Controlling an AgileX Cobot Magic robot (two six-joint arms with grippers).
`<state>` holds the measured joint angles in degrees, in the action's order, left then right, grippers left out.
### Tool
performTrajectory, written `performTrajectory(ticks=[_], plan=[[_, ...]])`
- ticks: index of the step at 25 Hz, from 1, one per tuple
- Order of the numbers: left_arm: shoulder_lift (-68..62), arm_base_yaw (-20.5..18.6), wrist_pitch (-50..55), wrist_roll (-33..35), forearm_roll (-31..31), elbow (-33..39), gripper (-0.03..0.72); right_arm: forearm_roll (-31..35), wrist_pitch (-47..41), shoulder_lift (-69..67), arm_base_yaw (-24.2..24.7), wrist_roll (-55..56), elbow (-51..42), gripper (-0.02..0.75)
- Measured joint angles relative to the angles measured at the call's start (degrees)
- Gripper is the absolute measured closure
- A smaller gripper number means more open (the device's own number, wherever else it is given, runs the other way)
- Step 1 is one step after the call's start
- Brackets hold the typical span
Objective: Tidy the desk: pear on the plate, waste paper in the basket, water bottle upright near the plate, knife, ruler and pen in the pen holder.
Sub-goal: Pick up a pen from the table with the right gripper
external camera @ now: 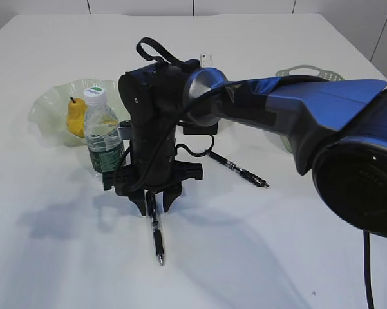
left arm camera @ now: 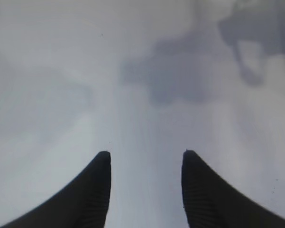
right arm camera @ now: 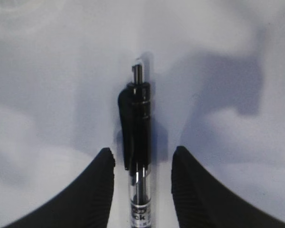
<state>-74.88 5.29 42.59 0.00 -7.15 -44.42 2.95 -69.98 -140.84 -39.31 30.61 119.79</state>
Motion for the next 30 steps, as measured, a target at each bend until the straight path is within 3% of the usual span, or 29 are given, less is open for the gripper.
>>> performTrajectory(ticks=[15, 30], plan=[[0.0, 0.0, 0.0, 0.0, 0.0, 0.0, 0.348, -0.6, 0.0, -0.9, 0.0, 0.1, 0.1, 0.444], [0.0, 0.0, 0.0, 0.0, 0.0, 0.0, 0.347, -0.6, 0.0, -1.0, 0.0, 0.1, 0.1, 0.631]])
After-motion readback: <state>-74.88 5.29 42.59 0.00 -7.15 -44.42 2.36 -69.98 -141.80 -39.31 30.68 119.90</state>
